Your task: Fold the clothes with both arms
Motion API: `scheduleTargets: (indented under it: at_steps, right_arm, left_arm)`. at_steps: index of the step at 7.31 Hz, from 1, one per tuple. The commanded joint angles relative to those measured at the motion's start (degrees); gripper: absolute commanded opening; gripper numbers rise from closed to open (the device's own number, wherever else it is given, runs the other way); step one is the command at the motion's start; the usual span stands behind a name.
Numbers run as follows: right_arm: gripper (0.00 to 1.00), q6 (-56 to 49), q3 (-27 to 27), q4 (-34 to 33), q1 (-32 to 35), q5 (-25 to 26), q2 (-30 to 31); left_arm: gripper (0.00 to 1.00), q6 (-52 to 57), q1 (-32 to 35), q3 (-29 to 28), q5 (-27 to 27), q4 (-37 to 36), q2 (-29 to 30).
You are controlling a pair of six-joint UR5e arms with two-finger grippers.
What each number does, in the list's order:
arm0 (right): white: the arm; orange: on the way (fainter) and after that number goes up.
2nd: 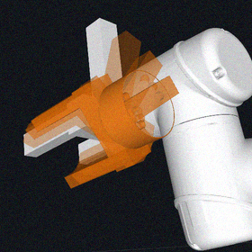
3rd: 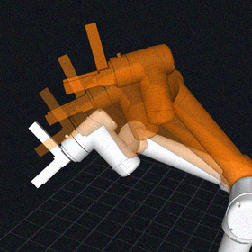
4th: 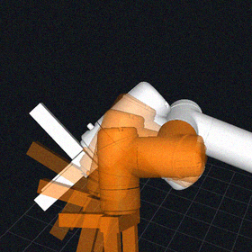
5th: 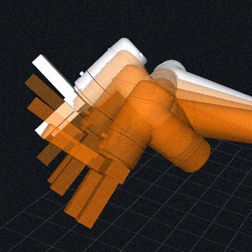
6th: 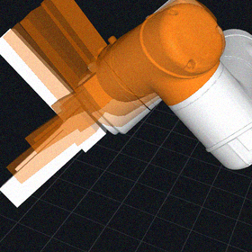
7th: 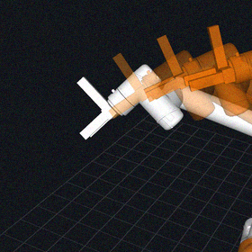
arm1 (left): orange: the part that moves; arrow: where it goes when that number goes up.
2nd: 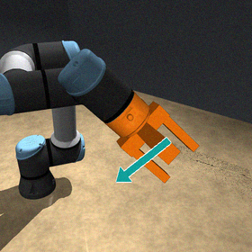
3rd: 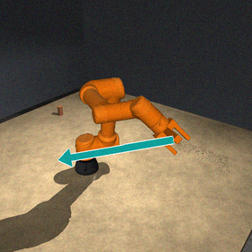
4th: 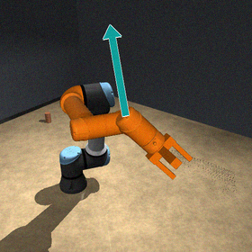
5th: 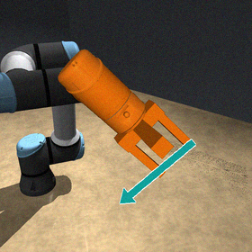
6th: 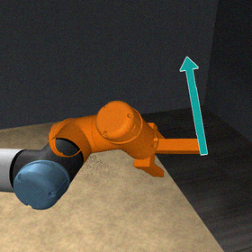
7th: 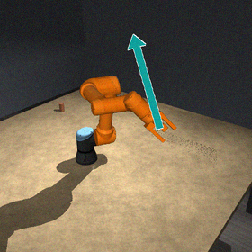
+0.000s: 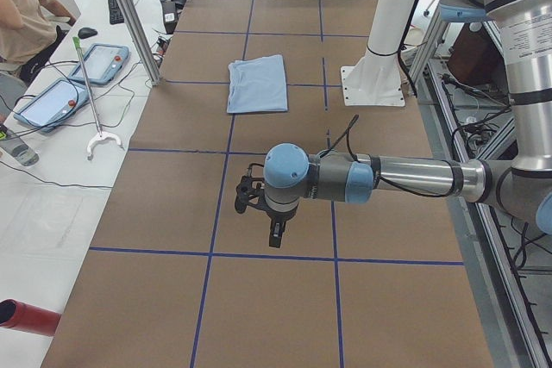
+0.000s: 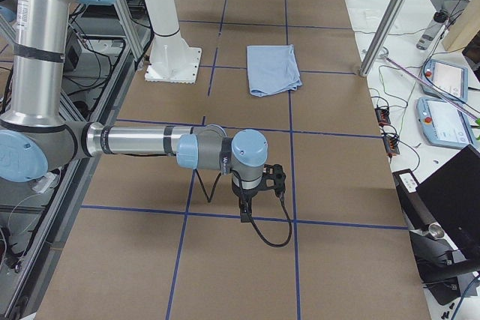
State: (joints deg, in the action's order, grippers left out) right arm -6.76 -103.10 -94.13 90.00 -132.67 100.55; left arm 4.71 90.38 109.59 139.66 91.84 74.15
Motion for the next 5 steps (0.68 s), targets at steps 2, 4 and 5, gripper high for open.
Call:
scheduleTargets:
  at_steps: [2,4,5]
  right_arm:
    - [1.00,0.3,-0.3,0.0,0.1,0.0,-0.1]
    - [1.00,0.3,-0.7,0.0,-0.1,0.0,-0.2]
    - [1.00,0.8,-1.2,0.0,0.1,-0.1,-0.1]
  left_arm:
    - [1.00,0.0,0.0,1.2,0.0,0.1,-0.1]
    - [1.00,0.0,0.1,1.2,0.0,0.1,-0.2]
    - [1.00,0.0,0.0,1.2,-0.1,0.1,-0.2]
